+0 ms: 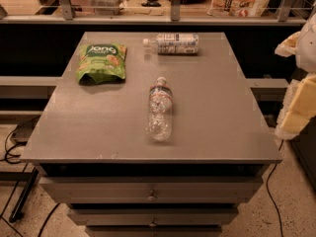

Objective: Place blue plastic bottle upright

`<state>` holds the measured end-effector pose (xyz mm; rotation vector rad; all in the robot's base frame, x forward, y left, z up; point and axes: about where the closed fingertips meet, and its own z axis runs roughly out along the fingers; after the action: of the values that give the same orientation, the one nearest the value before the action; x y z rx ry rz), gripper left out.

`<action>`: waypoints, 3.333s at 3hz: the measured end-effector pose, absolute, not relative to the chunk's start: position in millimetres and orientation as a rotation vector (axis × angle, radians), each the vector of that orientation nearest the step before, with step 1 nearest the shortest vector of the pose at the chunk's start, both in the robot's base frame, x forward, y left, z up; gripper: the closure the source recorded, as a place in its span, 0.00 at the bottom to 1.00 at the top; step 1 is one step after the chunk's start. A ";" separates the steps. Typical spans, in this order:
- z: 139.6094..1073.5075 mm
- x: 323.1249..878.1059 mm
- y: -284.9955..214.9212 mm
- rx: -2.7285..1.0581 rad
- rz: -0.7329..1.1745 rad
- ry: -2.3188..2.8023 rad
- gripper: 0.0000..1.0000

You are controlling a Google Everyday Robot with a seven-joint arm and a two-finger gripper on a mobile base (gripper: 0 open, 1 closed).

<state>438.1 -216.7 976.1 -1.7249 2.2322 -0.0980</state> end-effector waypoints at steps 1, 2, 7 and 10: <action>977.2 439.0 -216.1 -1.726 -0.103 2.228 0.00; 980.8 455.4 -206.7 -1.786 -0.140 2.184 0.00; 1008.5 563.9 -134.1 -1.875 -0.213 1.964 0.00; 994.1 658.0 -78.0 -1.929 -0.137 1.820 0.00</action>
Offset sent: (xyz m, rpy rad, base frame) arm 0.0243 0.0128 0.0039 -0.0502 -0.0151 0.0712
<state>658.0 -78.0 994.1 -1.9295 1.8203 -0.1367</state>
